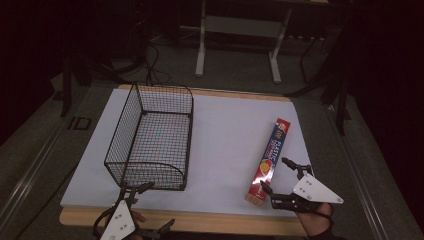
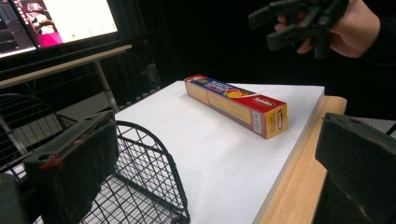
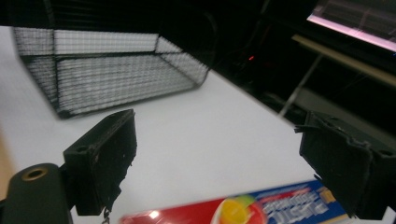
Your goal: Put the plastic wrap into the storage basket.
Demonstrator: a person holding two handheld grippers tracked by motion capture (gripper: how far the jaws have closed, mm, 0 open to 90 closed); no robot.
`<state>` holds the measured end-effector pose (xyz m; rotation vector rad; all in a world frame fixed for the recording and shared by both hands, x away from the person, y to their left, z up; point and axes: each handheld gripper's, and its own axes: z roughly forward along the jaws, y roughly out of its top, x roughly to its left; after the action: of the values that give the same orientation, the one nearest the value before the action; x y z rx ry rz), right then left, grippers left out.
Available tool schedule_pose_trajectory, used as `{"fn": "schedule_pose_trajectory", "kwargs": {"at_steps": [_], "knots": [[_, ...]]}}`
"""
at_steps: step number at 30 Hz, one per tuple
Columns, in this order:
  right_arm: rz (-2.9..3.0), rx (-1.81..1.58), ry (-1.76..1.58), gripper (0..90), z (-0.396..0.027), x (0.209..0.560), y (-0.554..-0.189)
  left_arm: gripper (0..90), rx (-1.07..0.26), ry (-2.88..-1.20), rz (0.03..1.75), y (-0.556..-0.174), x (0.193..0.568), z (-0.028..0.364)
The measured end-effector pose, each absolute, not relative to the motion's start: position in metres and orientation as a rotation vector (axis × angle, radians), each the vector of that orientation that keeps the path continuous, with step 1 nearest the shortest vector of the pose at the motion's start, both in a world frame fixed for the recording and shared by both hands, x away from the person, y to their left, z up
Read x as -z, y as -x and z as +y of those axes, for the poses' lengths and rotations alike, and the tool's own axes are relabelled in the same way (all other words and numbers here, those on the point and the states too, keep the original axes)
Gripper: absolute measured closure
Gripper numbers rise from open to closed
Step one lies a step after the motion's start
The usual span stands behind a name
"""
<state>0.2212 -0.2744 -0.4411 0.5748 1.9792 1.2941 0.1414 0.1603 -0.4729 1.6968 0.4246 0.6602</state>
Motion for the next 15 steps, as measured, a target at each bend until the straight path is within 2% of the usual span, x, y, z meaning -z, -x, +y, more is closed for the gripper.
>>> {"fn": "schedule_pose_trajectory", "kwargs": {"at_steps": [15], "knots": [[1.986,-1.193,-0.644,12.5,-0.253,0.406,-0.262,0.1,-0.660,-1.701,0.424,-0.142,0.474,0.160]]}}
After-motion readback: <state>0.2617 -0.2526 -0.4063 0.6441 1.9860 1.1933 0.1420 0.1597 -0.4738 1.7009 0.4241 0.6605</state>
